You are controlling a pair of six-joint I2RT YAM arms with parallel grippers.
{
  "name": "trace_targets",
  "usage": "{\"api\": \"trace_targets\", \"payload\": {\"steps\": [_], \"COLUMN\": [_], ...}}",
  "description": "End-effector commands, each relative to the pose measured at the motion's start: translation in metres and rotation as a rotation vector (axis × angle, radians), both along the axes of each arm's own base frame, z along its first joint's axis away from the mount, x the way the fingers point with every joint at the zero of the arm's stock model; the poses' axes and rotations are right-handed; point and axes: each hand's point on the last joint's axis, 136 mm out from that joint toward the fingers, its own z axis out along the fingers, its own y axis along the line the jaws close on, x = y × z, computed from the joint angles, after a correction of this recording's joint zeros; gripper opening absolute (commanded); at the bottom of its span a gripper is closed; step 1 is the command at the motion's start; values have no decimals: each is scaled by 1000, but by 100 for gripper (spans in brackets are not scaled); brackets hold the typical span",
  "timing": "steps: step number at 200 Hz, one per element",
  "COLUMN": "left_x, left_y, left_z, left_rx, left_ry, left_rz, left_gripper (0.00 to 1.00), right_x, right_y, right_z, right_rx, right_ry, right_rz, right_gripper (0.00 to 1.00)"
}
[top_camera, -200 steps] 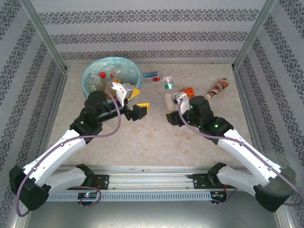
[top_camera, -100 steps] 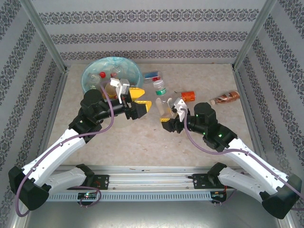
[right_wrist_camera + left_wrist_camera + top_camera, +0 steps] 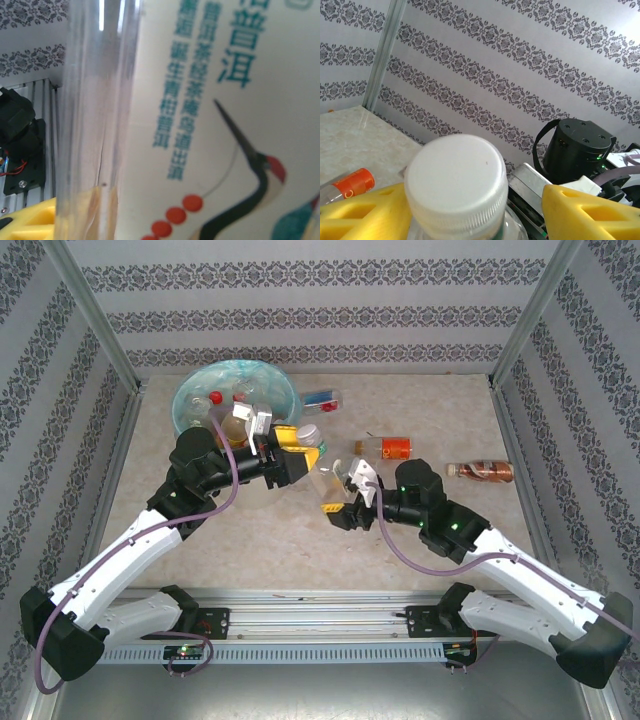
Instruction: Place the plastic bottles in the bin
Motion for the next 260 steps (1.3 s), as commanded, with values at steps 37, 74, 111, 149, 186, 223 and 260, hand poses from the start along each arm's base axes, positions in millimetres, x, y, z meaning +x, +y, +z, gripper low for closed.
{"api": "trace_targets", "payload": {"steps": [37, 74, 111, 149, 186, 223, 260], "left_x": [-4, -5, -1, 6, 18, 21, 24], "left_y": [4, 7, 10, 20, 37, 53, 77], "left_z": [20, 21, 21, 28, 40, 73, 112], "left_rx": [-29, -34, -36, -71, -122, -149, -110], "left_ry": [-80, -103, -101, -101, -107, -175, -268], "left_rz": [9, 21, 55, 114, 183, 260, 419], "left_gripper": [61, 38, 20, 0, 0, 0, 0], "right_x": [-8, -10, -6, 2, 6, 21, 20], "right_y": [11, 10, 7, 2, -1, -19, -36], "right_z": [15, 12, 14, 17, 21, 40, 63], "right_rx": [9, 8, 12, 9, 10, 5, 29], "right_ry": [-57, -55, -62, -61, -72, -101, -148], "right_rz": [61, 66, 29, -28, -56, -196, -259], "right_gripper": [41, 47, 67, 94, 98, 98, 98]}}
